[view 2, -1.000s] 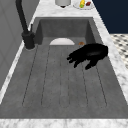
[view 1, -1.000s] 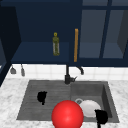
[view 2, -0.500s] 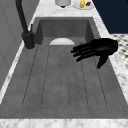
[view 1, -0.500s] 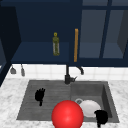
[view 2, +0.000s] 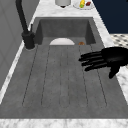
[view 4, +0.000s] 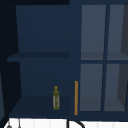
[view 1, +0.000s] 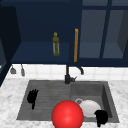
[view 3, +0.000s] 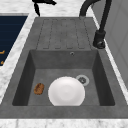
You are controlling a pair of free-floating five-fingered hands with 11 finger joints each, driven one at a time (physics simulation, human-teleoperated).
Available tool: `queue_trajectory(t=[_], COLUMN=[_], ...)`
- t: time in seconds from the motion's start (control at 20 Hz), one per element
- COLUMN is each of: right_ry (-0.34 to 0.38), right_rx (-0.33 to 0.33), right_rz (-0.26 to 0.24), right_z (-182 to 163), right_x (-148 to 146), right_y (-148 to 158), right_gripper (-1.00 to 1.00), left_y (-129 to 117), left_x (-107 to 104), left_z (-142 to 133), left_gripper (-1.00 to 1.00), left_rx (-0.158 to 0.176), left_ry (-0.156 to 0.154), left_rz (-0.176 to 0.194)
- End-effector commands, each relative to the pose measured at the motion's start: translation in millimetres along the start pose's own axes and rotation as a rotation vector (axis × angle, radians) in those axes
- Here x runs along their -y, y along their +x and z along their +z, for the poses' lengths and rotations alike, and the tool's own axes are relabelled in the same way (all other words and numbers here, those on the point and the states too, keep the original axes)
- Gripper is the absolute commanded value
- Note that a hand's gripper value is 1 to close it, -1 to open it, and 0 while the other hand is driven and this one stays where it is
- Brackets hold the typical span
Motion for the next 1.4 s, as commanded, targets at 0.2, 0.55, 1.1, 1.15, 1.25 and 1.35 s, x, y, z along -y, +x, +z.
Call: queue_trajectory(t=[0.2,0.55,1.1,1.15,1.25,1.35], right_ry=[0.0,-0.001,-0.001,-0.001,-0.001,-0.001], right_rx=[0.0,0.0,0.0,0.0,0.0,0.0], right_rz=[0.0,-0.001,-0.001,-0.001,-0.001,-0.001], right_z=[0.0,0.0,0.0,0.0,0.0,0.0], right_x=[0.0,0.0,0.0,0.0,0.0,-0.1], right_y=[0.0,0.0,0.0,0.0,0.0,0.0], right_gripper=[0.0,0.0,0.0,0.0,0.0,0.0], left_y=[21.9,47.6,19.0,15.8,10.9,7.0], left_x=[-1.9,9.0,19.4,20.0,22.5,26.1], left_z=[59.5,111.1,180.3,186.1,198.9,211.6], left_gripper=[-1.0,-1.0,-1.0,-1.0,-1.0,-1.0], left_rx=[-0.015,0.004,0.02,0.022,0.024,0.023], left_ry=[0.027,0.087,0.063,0.061,0.052,0.047], left_rz=[0.053,0.099,0.099,0.1,0.11,0.12])
